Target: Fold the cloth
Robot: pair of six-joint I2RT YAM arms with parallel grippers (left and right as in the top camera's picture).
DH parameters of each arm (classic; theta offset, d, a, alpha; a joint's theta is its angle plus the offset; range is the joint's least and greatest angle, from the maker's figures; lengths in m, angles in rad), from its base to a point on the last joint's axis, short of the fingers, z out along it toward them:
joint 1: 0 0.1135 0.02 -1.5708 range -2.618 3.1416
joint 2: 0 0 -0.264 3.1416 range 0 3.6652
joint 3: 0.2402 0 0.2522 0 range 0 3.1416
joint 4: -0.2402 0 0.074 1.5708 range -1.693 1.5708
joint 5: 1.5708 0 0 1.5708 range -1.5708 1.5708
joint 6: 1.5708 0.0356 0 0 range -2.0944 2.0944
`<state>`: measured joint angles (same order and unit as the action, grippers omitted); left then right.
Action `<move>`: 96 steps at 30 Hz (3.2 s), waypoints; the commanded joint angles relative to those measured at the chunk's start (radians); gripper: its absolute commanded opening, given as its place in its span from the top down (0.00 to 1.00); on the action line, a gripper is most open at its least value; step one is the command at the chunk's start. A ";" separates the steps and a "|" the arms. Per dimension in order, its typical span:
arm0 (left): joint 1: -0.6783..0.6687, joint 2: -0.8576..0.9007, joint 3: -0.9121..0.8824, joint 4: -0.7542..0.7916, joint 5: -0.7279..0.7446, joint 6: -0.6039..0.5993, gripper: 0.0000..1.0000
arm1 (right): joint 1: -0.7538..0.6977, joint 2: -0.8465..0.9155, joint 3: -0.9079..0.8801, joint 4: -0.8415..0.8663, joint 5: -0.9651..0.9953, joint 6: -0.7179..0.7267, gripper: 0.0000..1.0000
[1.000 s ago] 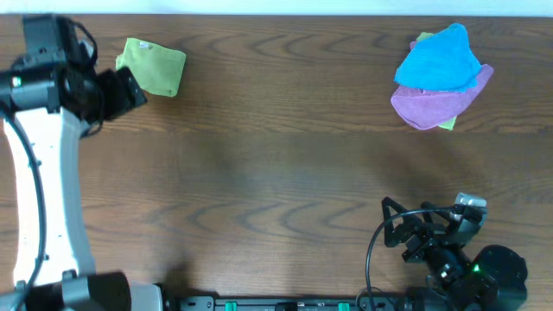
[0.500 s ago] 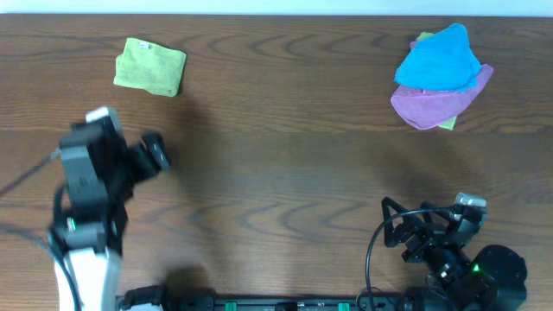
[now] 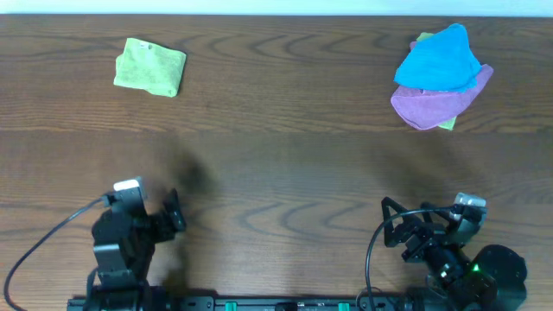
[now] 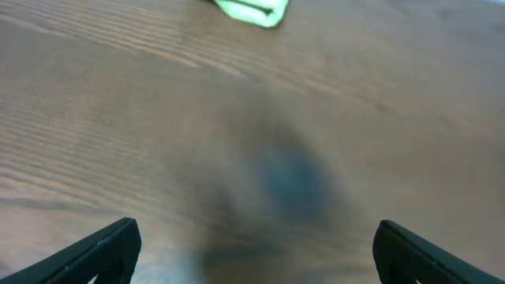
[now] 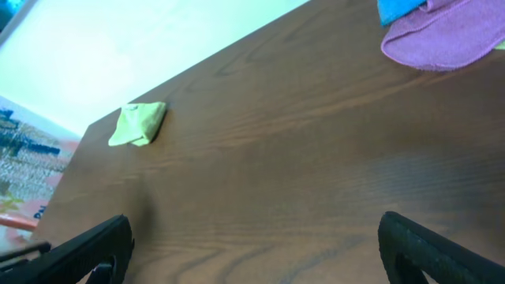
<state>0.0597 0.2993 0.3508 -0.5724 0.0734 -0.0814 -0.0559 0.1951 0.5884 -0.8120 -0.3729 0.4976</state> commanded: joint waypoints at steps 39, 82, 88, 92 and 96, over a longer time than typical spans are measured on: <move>-0.056 -0.296 -0.030 -0.438 -0.183 0.157 0.05 | -0.009 -0.005 -0.003 -0.001 0.003 0.014 0.01; -0.056 -0.296 -0.030 -0.438 -0.185 0.156 0.05 | -0.005 -0.116 -0.307 0.141 0.256 -0.464 0.01; -0.056 -0.296 -0.030 -0.438 -0.185 0.156 0.05 | -0.005 -0.154 -0.365 0.138 0.303 -0.523 0.01; -0.056 -0.296 -0.030 -0.438 -0.185 0.156 0.05 | -0.002 -0.169 -0.404 0.136 0.310 -0.522 0.01; -0.056 -0.296 -0.030 -0.438 -0.185 0.156 0.05 | -0.002 -0.183 -0.430 0.129 0.310 -0.522 0.01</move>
<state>0.0090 0.0128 0.3298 -0.9531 -0.0826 0.0502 -0.0559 0.0292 0.1730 -0.6777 -0.0795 -0.0013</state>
